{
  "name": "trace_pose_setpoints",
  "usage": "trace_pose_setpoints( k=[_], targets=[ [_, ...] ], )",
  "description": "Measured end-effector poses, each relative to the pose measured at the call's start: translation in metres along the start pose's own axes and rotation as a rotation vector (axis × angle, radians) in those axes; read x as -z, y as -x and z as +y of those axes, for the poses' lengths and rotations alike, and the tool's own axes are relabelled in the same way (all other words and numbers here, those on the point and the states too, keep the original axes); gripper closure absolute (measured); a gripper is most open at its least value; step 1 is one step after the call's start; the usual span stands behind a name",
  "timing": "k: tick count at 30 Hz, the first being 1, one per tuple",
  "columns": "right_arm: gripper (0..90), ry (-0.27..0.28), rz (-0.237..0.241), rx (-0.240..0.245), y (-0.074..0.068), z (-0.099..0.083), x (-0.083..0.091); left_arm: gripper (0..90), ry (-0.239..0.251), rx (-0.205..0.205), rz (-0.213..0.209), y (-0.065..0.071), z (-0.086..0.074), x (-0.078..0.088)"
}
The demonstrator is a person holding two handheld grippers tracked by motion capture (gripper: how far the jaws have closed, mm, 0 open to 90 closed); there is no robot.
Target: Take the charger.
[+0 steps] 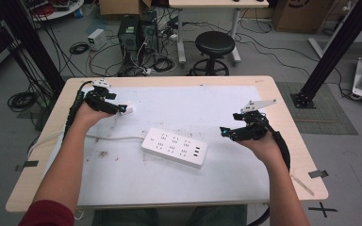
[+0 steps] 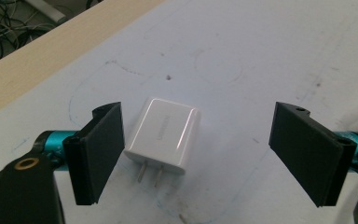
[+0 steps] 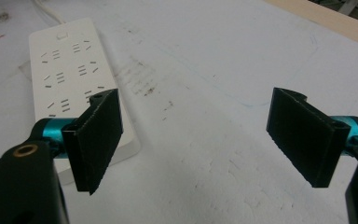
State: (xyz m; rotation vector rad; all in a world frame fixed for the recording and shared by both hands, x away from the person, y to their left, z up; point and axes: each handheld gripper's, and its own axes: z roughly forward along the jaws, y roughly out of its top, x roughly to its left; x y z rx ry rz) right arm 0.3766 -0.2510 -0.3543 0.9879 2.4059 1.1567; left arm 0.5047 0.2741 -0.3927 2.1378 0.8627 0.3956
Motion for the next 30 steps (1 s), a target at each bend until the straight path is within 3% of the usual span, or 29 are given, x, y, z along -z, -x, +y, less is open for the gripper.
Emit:
trace_pose_setpoints(
  k=[7,13,22,23,28,30],
  targets=[
    [18.7,-0.006,-0.001,-0.002,-0.001,-0.001,-0.003,18.1,-0.042,0.011,0.028,-0.01,-0.006,-0.025],
    [18.7,-0.009,-0.006,-0.007,-0.001,-0.001,-0.004,18.1,-0.062,-0.009,0.009,-0.013,-0.001,-0.036],
    [18.7,-0.01,-0.008,-0.015,-0.002,-0.001,-0.005,18.3,-0.104,0.008,-0.011,-0.02,-0.01,-0.047],
    [18.7,-0.009,-0.008,-0.014,-0.002,-0.001,-0.006,18.3,-0.109,-0.007,-0.02,-0.02,-0.011,-0.048],
    [18.7,-0.012,-0.007,-0.018,-0.002,-0.001,-0.006,19.6,-0.119,-0.007,-0.028,-0.021,-0.014,-0.05],
    [18.7,-0.014,-0.01,-0.022,-0.001,-0.002,-0.007,23.8,-0.121,-0.02,-0.026,-0.022,-0.014,-0.051]
  ],
)
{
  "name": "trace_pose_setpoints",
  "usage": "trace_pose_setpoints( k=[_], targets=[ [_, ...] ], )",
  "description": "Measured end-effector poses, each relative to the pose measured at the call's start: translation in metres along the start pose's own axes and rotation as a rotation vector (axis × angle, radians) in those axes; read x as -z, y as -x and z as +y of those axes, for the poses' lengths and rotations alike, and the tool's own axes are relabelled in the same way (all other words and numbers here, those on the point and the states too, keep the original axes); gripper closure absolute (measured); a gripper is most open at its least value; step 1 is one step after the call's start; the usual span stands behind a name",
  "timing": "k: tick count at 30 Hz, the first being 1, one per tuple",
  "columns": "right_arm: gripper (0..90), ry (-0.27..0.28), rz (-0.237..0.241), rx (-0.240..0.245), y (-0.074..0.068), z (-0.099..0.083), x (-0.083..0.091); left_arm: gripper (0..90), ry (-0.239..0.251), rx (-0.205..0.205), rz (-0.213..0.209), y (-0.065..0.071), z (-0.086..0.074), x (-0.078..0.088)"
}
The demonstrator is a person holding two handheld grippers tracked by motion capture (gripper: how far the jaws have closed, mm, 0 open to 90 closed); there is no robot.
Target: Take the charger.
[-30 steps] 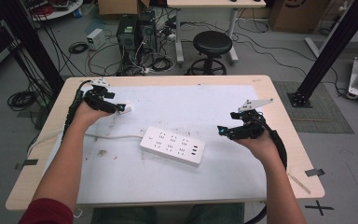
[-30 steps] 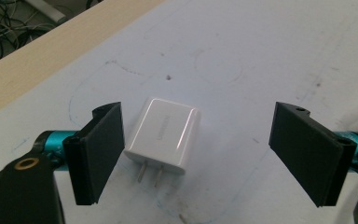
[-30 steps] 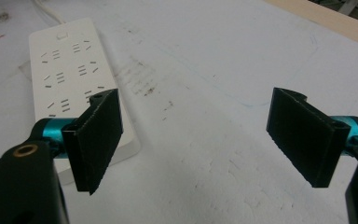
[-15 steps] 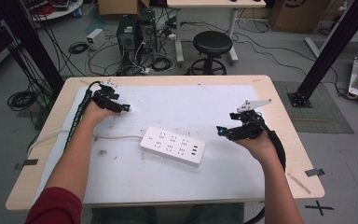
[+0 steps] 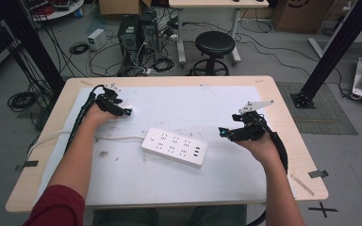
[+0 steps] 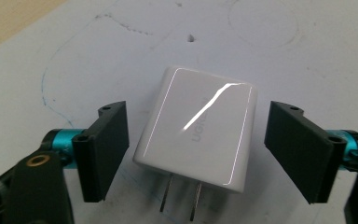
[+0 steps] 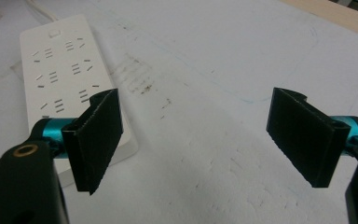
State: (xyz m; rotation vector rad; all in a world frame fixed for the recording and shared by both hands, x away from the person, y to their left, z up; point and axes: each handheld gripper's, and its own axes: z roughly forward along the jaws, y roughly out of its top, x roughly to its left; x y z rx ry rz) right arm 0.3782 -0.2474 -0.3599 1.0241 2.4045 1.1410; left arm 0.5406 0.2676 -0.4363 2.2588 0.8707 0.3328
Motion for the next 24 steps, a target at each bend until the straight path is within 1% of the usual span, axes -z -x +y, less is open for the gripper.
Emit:
trace_pose_setpoints(
  k=[2,4,7,8,10,11,12,14,18,20,22,24],
  targets=[
    [18.7,-0.001,-0.002,0.001,0.0005,-0.0003,0.0002,25.2,0.009,0.001,0.001,0.0004,0.0,-0.0003],
    [18.7,0.002,-0.002,-0.003,0.0009,-0.0006,0.0002,26.6,0.003,-0.013,0.003,0.0003,0.0003,-0.0008],
    [18.7,0.0,-0.001,0.0,0.0016,-0.0009,0.0003,27.9,0.003,-0.008,-0.002,0.0007,0.0001,-0.0013],
    [18.7,0.0,-0.002,-0.004,0.0017,-0.0011,0.0,28.7,-0.004,-0.015,-0.003,0.0005,-0.0003,-0.0022],
    [18.7,-0.002,-0.002,-0.006,0.0017,-0.0011,-0.0001,29.8,-0.004,-0.015,-0.003,0.0005,-0.0003,-0.0022],
    [18.7,-0.002,-0.002,-0.006,0.0017,-0.0011,-0.0001,29.8,-0.007,-0.02,0.005,0.0007,-0.0003,-0.0023],
    [18.7,-0.003,-0.001,-0.007,0.0015,-0.0009,-0.0003,31.9,-0.006,-0.02,0.007,0.0008,-0.0002,-0.0021],
    [18.7,-0.003,0.0,-0.006,0.0015,-0.0009,-0.0005,33.3,-0.003,-0.026,0.003,0.0006,0.0,-0.0017],
    [18.7,-0.001,0.0,-0.006,0.0018,-0.001,-0.0006,33.4,-0.008,-0.022,0.004,0.0011,-0.0005,-0.002],
    [18.7,-0.002,-0.002,-0.007,0.0016,-0.001,-0.0003,35.3,-0.012,-0.032,0.006,0.0011,-0.0008,-0.0022],
    [18.7,-0.002,-0.001,-0.008,0.0014,-0.0011,-0.0004,36.4,-0.013,-0.023,0.001,0.0013,-0.001,-0.0021],
    [18.7,-0.001,-0.002,-0.005,0.0015,-0.0012,-0.0007,37.5,-0.012,-0.024,-0.001,0.0015,-0.001,-0.002]
  ],
)
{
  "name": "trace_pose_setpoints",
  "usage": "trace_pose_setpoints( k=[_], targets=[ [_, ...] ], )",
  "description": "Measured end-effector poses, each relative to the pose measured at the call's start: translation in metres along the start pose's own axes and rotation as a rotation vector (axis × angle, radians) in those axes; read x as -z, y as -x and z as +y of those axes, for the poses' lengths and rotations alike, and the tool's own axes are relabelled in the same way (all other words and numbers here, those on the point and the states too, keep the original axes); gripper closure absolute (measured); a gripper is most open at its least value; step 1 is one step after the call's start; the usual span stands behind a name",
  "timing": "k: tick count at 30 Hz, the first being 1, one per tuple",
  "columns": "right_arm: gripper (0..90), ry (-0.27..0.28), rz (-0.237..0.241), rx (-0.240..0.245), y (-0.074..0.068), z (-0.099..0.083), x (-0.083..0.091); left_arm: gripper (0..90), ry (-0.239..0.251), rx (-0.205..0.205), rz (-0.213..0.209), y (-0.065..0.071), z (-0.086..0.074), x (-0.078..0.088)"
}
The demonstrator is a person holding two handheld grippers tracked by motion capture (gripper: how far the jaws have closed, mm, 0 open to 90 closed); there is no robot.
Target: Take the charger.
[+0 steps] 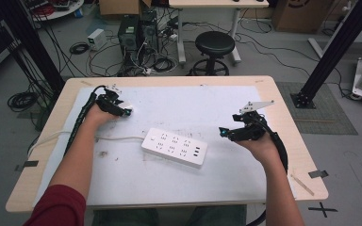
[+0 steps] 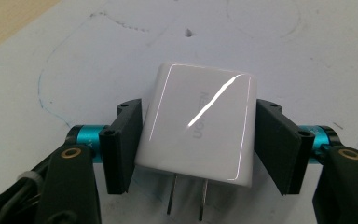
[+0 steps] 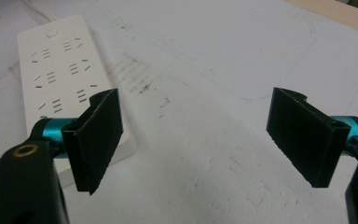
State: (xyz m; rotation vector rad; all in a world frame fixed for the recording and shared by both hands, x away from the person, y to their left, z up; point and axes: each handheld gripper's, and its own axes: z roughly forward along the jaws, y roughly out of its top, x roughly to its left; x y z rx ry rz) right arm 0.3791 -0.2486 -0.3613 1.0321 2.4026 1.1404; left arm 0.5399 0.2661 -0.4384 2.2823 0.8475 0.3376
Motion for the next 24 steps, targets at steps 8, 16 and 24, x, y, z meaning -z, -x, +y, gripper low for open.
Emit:
trace_pose_setpoints(
  k=[8,16,24],
  targets=[
    [18.7,-0.001,0.0,-0.003,-0.001,-0.001,0.0,42.4,-0.013,-0.003,0.015,0.004,0.002,0.001],
    [18.7,0.01,0.006,0.0,0.0,0.0,0.001,42.4,-0.004,-0.004,0.015,0.012,0.01,0.019],
    [18.7,0.034,0.021,0.011,0.0,0.004,0.01,42.4,0.078,-0.05,0.037,0.043,0.02,0.071]
  ],
)
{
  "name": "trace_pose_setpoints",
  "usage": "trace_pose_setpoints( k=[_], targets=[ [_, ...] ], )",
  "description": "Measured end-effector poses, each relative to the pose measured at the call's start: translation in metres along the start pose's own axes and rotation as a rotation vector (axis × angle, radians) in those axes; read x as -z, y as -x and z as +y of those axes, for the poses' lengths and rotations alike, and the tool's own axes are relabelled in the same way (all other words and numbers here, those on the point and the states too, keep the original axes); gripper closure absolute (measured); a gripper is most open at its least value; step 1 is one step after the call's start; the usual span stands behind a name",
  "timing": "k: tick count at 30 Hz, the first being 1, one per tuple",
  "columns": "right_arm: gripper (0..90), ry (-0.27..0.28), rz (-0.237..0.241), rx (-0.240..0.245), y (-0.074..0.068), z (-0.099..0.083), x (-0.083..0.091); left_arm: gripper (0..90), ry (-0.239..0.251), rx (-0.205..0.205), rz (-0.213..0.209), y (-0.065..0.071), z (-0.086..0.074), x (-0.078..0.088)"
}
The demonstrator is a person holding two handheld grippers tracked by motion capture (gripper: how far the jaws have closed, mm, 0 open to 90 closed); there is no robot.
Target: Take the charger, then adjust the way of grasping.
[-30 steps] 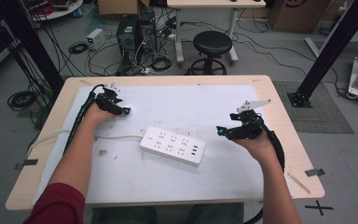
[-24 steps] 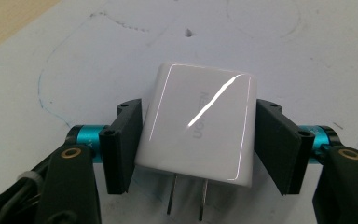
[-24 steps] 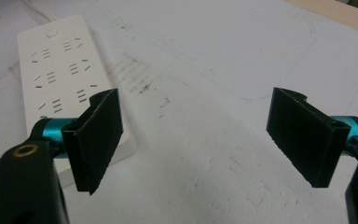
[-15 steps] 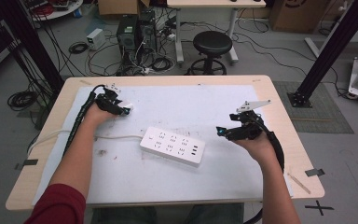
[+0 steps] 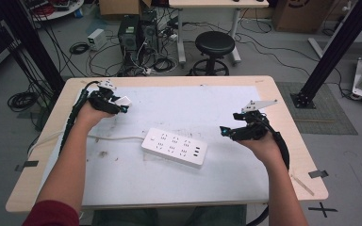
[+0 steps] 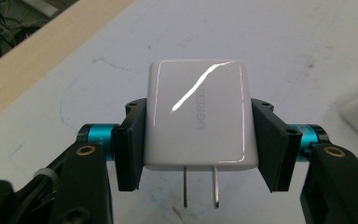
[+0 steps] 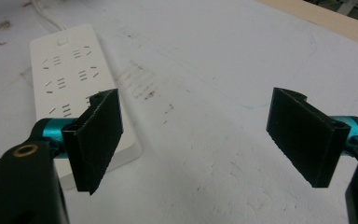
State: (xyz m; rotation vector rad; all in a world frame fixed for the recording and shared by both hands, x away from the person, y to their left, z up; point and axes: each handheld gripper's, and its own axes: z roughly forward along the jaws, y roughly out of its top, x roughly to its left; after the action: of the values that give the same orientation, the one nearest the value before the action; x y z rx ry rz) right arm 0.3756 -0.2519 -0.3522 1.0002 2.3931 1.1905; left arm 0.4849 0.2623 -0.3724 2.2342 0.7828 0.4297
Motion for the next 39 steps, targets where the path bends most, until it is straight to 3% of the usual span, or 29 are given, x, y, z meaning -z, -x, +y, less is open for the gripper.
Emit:
trace_pose_setpoints(
  k=[4,8,9,16,21,22,31,39],
  targets=[
    [18.7,0.006,0.011,0.007,0.0,0.002,0.003,42.5,0.04,-0.027,0.009,0.023,0.003,0.028],
    [18.7,0.011,0.023,0.01,0.003,0.003,0.005,42.4,0.068,-0.043,0.001,0.039,0.004,0.046],
    [18.7,0.009,0.025,0.011,0.003,0.003,0.005,42.4,0.08,-0.049,-0.015,0.048,0.004,0.056],
    [18.7,0.018,0.035,0.026,0.006,0.007,0.008,42.5,0.108,-0.083,-0.025,0.071,0.005,0.078],
    [18.7,0.015,0.038,0.021,0.008,0.008,0.008,42.4,0.114,-0.085,-0.037,0.075,0.004,0.08],
    [18.7,0.011,0.036,0.02,0.01,0.008,0.006,42.5,0.132,-0.093,-0.06,0.078,0.002,0.079],
    [18.7,-0.01,0.035,0.018,0.011,0.009,0.001,42.5,0.126,-0.09,-0.062,0.08,-0.005,0.071],
    [18.7,-0.01,0.04,0.001,0.018,0.013,0.006,42.5,0.144,-0.12,-0.101,0.087,0.009,0.058]
  ],
)
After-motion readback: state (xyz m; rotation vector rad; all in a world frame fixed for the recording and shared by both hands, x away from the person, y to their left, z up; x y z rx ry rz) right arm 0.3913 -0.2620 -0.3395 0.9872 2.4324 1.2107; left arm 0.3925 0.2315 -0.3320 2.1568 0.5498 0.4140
